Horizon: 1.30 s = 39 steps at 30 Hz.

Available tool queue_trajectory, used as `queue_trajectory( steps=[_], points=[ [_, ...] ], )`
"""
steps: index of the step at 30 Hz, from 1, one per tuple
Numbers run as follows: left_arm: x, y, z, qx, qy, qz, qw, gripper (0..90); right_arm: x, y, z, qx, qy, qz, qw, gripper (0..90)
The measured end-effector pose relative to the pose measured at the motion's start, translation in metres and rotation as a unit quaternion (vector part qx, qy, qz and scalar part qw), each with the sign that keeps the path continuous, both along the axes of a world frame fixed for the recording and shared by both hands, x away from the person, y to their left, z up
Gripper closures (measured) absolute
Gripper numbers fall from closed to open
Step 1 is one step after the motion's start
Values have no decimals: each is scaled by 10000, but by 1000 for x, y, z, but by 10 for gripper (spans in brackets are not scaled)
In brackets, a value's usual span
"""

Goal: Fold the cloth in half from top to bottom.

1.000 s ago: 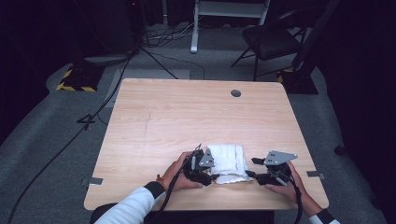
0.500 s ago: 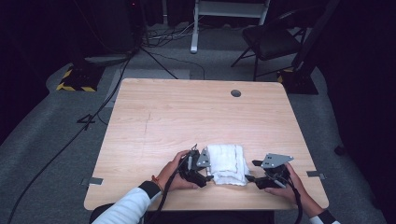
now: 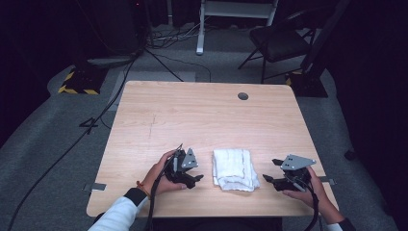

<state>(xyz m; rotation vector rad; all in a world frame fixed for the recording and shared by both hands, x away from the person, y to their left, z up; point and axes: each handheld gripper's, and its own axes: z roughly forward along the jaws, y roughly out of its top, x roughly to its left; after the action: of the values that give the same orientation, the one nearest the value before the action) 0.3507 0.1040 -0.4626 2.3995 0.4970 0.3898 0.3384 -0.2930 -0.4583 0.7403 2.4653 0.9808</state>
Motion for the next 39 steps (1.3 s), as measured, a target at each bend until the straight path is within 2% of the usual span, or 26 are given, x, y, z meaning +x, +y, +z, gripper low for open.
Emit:
queue_trajectory(
  steps=[3,8,16,23,26,30,36,39],
  points=[
    [-2,10,1,57,-79,124,9999,214,0,-3,0,-74,-49,-44,10000,311],
    [-5,25,0,148,-79,240,9996,196,-1,-8,-1,-170,-110,-159,9997,301],
    [-10,47,-6,329,-88,498,9982,195,-1,-24,-4,-236,-33,-393,9989,293],
    [-15,63,-8,287,-141,627,9975,189,-4,-45,-9,-174,7,-714,9973,292],
    [-17,69,-9,178,-114,688,9974,176,-5,-55,-11,-149,15,-811,9966,296],
    [-18,75,-10,137,-97,741,9971,175,-7,-67,-13,-106,44,-961,9953,296],
    [-19,84,-14,204,-162,976,9949,172,-11,-88,-22,30,96,-1221,9925,294],
    [-20,88,-16,152,-140,1026,9945,172,-13,-98,-27,162,152,-1395,9900,293]
  ],
)
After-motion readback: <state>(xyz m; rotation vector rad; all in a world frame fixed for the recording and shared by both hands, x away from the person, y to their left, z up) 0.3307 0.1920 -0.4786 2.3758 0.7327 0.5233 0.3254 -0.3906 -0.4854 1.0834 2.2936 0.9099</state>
